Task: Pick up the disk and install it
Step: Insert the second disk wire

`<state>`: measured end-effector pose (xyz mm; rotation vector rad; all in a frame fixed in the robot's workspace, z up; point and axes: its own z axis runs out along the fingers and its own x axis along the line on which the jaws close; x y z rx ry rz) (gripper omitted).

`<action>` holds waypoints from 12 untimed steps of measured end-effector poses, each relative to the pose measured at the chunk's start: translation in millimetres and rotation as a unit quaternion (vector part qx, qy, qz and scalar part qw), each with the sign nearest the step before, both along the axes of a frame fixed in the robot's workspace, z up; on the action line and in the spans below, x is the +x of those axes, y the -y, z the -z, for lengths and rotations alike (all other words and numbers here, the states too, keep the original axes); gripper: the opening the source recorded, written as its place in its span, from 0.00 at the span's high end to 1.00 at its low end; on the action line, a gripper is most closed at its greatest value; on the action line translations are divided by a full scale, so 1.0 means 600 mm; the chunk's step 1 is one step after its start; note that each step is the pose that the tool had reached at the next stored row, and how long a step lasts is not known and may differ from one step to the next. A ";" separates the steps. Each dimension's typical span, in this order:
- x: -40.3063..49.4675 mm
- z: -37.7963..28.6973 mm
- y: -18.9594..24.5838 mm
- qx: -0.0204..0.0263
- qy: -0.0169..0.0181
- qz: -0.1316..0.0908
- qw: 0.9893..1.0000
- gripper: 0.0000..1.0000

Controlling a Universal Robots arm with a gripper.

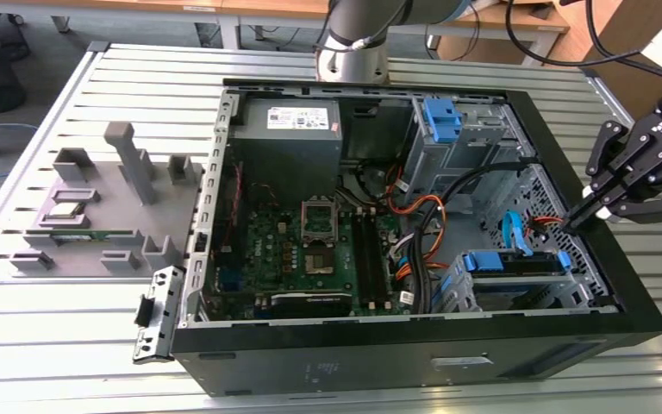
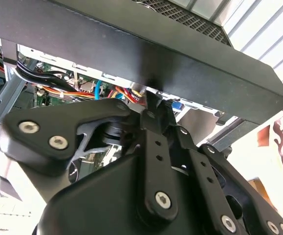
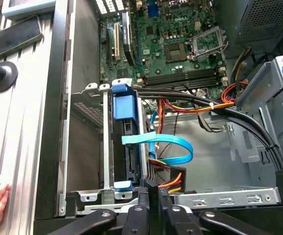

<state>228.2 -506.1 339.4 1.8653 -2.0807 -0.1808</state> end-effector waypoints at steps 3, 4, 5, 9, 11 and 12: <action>0.000 0.000 -0.0001 0.000 0.000 0.000 1.000 0.82; 0.000 0.000 -0.0001 0.000 0.000 0.000 1.000 0.82; 0.000 0.000 0.0000 0.000 0.000 0.000 1.000 0.82; 0.000 0.000 0.0000 0.000 0.000 0.000 1.000 0.82; 0.000 0.000 0.0000 0.000 0.000 0.000 1.000 0.82; 0.000 0.000 0.0000 0.000 0.000 0.000 1.000 0.82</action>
